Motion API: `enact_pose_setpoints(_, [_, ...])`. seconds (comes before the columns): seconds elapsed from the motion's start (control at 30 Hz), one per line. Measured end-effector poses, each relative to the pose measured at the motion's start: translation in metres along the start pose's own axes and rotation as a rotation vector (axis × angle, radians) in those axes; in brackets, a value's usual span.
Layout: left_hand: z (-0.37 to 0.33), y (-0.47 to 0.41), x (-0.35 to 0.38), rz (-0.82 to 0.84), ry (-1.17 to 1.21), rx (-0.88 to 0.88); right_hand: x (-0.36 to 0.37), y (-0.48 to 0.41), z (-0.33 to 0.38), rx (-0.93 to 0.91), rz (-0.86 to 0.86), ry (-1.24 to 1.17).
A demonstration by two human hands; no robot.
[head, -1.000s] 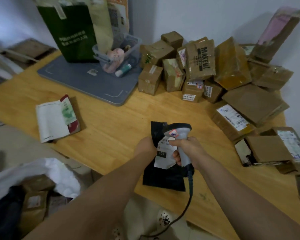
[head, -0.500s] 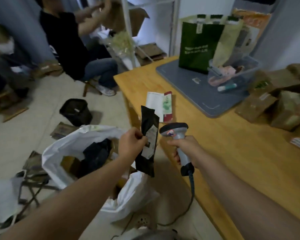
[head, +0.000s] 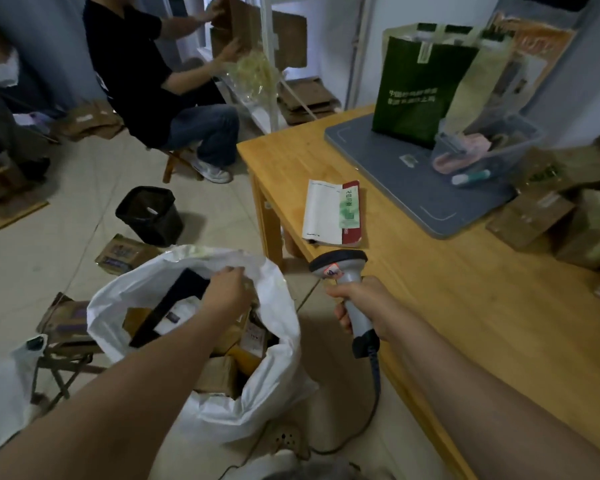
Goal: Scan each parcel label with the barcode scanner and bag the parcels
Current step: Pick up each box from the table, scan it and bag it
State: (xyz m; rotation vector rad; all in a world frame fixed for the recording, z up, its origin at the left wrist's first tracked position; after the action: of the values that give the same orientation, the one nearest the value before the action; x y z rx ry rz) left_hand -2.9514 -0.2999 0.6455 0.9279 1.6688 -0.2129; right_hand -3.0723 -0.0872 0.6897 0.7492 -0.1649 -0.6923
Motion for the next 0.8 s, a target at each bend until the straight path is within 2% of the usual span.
enact_pose_setpoints(0.27, [-0.194,-0.012,0.039,0.113,-0.064,0.417,-0.091,0.020,-0.036,0.012,-0.218,-0.233])
enact_pose_setpoints(0.43, [-0.308,0.012,0.080,0.218,-0.134,0.683,-0.167,0.055,-0.073,0.001,-0.446,-0.444])
enact_pose_setpoints(0.7, [-0.467,0.069,0.161,0.396,-0.225,0.925,-0.292,0.123,-0.142,-0.017,-0.770,-0.730])
enact_pose_setpoints(0.8, [-0.526,0.086,0.177,0.380,-0.189,0.944,-0.329,0.139,-0.161,-0.019,-0.828,-0.843])
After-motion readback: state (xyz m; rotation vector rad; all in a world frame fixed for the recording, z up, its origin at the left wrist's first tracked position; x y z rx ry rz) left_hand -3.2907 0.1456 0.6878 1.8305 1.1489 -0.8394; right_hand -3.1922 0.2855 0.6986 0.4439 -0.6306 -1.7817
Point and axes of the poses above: each hand's wrist, its own y-axis away from the middle knuckle, its own x-axis out of the palm, z = x × y, the point moved 7 cm from there along -y, towards the middle knuckle, and after that the axes turned 5 degrees about z, right-handed, at the moved point
